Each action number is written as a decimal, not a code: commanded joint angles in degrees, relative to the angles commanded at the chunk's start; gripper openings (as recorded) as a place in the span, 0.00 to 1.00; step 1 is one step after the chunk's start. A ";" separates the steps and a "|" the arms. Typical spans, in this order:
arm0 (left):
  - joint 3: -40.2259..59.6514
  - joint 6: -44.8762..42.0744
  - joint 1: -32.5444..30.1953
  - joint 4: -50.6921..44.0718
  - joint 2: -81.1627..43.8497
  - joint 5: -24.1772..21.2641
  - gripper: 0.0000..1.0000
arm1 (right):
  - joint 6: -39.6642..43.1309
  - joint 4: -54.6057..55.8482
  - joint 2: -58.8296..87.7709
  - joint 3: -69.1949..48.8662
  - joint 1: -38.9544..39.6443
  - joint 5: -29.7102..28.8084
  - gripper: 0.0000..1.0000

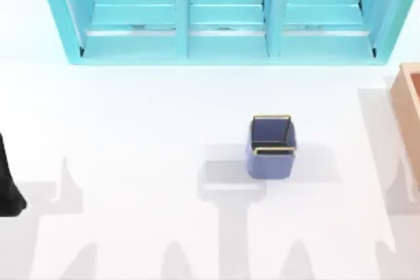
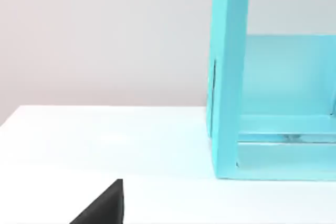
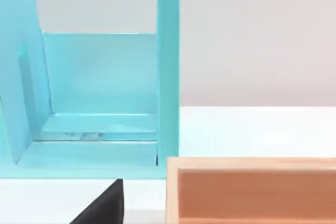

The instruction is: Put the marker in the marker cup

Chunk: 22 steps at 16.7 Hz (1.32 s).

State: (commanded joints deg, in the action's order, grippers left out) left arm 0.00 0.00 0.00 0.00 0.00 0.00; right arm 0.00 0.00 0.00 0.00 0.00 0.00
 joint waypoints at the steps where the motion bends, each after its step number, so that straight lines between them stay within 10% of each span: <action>1: 0.00 0.00 0.00 0.00 0.00 0.00 1.00 | 0.00 0.00 0.00 0.00 0.00 0.00 1.00; 11: 13.23 5.12 8.87 -9.63 -24.40 -2.13 1.00 | 0.00 0.00 0.00 0.00 0.00 0.00 1.00; 22: 47.86 18.38 27.07 -36.73 -83.66 -16.96 1.00 | 0.00 0.00 0.00 0.00 0.00 0.00 1.00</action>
State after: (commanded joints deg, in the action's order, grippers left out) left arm 47.86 18.38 27.07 -36.73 -83.66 -16.96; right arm 0.00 0.00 0.00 0.00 0.00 0.00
